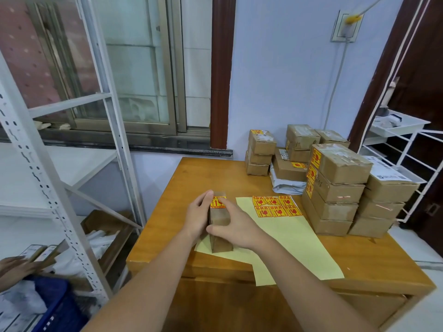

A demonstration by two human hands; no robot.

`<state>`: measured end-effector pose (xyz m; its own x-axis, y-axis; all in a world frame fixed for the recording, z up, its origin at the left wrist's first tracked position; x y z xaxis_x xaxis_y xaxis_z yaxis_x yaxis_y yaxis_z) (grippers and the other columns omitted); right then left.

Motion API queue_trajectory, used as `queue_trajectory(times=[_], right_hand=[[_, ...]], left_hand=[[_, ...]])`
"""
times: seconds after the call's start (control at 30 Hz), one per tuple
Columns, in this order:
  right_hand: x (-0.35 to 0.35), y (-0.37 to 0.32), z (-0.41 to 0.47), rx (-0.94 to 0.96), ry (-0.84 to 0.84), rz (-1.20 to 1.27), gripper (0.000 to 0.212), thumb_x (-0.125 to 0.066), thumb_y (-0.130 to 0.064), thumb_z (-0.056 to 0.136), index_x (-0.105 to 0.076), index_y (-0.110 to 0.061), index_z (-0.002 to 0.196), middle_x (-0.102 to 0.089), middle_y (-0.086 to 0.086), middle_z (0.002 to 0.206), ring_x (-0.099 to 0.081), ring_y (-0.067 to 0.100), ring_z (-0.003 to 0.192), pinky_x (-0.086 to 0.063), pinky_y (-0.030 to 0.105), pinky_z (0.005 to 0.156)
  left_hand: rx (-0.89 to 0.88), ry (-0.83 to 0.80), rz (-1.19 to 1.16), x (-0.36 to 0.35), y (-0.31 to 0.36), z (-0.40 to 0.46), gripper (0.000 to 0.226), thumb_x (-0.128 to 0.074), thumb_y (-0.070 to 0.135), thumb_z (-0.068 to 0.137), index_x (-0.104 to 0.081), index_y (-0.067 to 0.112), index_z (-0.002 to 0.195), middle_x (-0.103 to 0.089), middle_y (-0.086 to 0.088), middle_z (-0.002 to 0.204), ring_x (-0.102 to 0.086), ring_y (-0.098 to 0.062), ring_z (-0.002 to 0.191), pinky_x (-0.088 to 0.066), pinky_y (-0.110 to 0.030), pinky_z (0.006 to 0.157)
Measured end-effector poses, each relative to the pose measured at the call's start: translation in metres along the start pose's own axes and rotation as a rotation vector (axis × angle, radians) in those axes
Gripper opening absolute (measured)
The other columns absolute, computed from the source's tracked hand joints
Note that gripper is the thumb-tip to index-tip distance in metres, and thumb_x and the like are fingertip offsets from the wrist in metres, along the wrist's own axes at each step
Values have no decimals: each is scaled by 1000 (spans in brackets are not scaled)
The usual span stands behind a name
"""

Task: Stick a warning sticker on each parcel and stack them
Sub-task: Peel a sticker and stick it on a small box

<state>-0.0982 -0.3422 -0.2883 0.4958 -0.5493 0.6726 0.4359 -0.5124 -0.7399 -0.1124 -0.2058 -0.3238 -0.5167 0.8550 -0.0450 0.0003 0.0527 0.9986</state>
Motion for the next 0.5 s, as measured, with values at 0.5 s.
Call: queue_trajectory(times=[0.5], right_hand=[[56,23,-15,-76,302,881,42,-57,-22,94,-54,-35,134,-64,-4,128,-63,21,114,-53,50,100]], left_hand=[[-1,-48,-50,-29,46,-26,76,-56,55,100,-17,37,163,-46,6,155,-53,-17,131,-47,-36,103]])
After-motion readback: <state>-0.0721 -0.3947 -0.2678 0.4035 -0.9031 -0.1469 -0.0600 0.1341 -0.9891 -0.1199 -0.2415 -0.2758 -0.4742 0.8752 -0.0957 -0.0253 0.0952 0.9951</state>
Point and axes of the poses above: each hand's wrist, its own z-axis towards the middle knuckle, its own x-axis out of the back of the hand, y = z × x, the point moved 7 cm from there along z, towards the middle knuckle
